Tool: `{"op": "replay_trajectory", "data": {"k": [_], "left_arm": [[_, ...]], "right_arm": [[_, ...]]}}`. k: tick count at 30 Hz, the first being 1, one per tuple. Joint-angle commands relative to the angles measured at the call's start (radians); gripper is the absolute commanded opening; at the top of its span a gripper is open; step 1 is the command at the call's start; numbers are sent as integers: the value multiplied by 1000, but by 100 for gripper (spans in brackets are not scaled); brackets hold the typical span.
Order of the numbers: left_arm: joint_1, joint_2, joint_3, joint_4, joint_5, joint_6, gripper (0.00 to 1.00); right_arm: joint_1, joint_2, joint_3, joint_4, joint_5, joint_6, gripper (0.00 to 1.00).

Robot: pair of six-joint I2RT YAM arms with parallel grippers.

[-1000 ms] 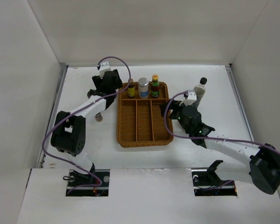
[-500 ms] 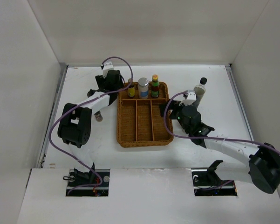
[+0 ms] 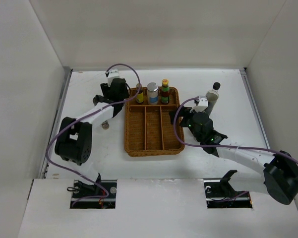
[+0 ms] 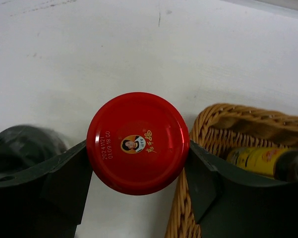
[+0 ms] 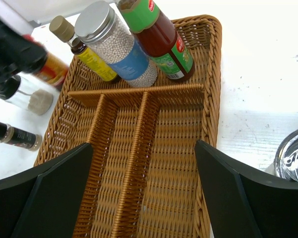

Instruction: Organize the condiment bottles

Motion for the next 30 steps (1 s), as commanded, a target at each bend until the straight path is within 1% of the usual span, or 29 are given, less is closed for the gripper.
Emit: {"op": "replay_trajectory", "data": {"k": [1,7,12,15,20,24,30], "left_arm": [[-44,-237,-29,128,-81,41,35],[-133,-401,-118,123,-107,52,35],[-231,-450,-171,74,-89,20,35],[-280,-447,-191,71,-87,4,35],[-326,-435,-216,91,-76,-7,35],[-338,-395,-228,121,-38,-19,35],[-325,-320,-248,174,-30,-23,36]], "right_arm": [[4,-15,30,58,-12,0,91],[4,-30,25,58,-11,2,91],[2,-39,19,58,-11,6,91],[4,-47,16,58,-3,3,91],[2,-58,13,58,-3,0,91],[-5,-52,13,57,-11,8,91],[-5,-46,13,58,-11,8,91]]}}
